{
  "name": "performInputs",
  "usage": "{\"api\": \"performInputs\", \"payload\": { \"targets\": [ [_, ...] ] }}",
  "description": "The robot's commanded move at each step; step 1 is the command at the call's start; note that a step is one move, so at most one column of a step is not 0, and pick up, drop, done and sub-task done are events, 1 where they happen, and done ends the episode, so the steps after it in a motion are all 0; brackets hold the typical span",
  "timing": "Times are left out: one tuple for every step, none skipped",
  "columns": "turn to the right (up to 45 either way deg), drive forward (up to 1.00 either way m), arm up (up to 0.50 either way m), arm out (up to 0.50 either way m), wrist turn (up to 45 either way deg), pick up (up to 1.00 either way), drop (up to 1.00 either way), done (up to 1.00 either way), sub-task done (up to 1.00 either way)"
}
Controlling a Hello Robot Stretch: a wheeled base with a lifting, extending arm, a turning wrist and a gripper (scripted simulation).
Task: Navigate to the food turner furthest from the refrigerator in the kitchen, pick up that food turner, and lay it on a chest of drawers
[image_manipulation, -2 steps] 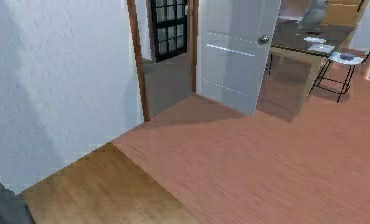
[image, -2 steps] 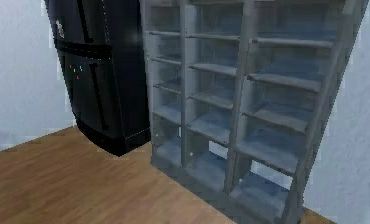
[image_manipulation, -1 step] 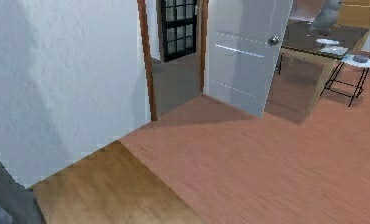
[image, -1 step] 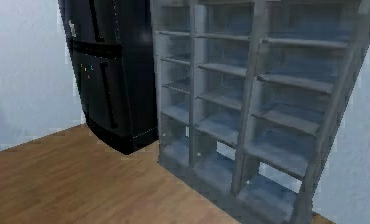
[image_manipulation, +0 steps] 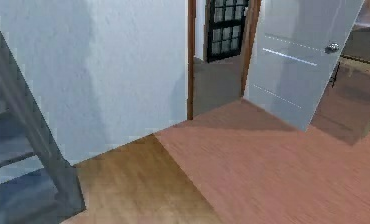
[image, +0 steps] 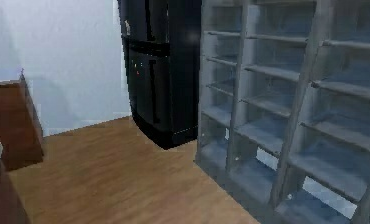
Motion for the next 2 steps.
{"api": "performInputs", "payload": {
  "targets": [
    [0.0, 0.50, 0.00, 0.00, 0.0, 0.00, 0.00, 0.00, 0.00],
    [45.0, 0.00, 0.00, 0.00, 0.0, 0.00, 0.00, 0.00, 0.00]
  ]
}}
